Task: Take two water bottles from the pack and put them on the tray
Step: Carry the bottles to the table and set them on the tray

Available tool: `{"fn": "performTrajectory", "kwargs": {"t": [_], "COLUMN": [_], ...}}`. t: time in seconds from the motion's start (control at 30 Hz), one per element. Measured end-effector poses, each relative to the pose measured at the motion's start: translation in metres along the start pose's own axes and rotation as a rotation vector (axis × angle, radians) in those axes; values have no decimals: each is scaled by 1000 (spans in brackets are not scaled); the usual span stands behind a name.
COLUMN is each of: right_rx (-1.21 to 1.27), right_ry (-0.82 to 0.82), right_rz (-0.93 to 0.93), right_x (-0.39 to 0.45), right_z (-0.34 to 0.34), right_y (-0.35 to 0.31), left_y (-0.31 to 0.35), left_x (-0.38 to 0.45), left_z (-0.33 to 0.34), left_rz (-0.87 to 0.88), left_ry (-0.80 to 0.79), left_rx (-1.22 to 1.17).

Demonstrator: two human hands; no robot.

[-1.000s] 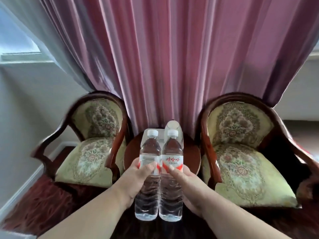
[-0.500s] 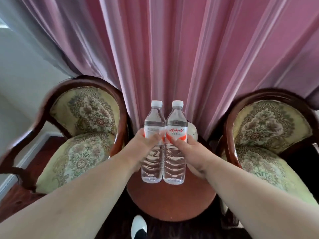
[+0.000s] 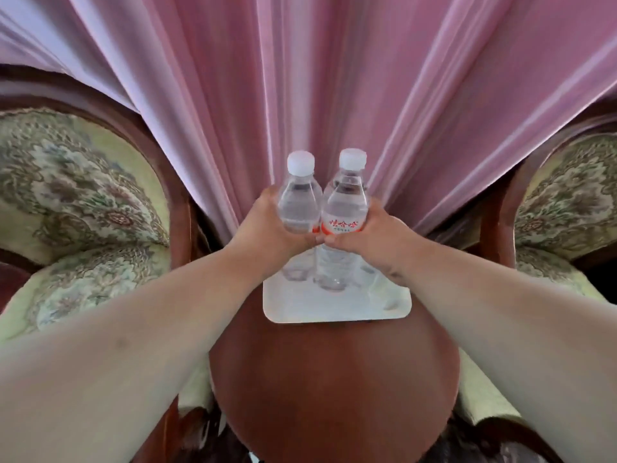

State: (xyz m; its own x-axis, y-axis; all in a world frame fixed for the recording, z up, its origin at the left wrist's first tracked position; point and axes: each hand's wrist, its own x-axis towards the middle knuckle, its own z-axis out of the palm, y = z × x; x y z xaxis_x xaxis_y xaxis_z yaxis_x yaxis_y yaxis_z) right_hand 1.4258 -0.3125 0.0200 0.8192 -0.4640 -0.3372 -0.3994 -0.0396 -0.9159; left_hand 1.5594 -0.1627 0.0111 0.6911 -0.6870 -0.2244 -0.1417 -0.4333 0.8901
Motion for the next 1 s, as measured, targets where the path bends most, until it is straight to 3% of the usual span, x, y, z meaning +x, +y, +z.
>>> {"fn": "performTrajectory", "kwargs": {"t": [0.23,0.5,0.73,0.87,1.0], "right_rx": [-185,-290,-203,-429,-630], "right_ry": [12,1,51,3,-64], "right_rz": [-99,-8,60,-18,-45], "right_x": [92,119,125,128,133], "right_z": [17,41,43,33,27], "right_y": [55,84,89,74,64], "left_y": [-88,-136,-136,-124,-116], "left_x": [59,80,78,73,77], "left_z": [31,43,41,39,32], "left_rz": [-35,-97,-83,-79,-111], "left_ry": [231,244,232,342,277], "left_rx": [5,58,65,221,341]}}
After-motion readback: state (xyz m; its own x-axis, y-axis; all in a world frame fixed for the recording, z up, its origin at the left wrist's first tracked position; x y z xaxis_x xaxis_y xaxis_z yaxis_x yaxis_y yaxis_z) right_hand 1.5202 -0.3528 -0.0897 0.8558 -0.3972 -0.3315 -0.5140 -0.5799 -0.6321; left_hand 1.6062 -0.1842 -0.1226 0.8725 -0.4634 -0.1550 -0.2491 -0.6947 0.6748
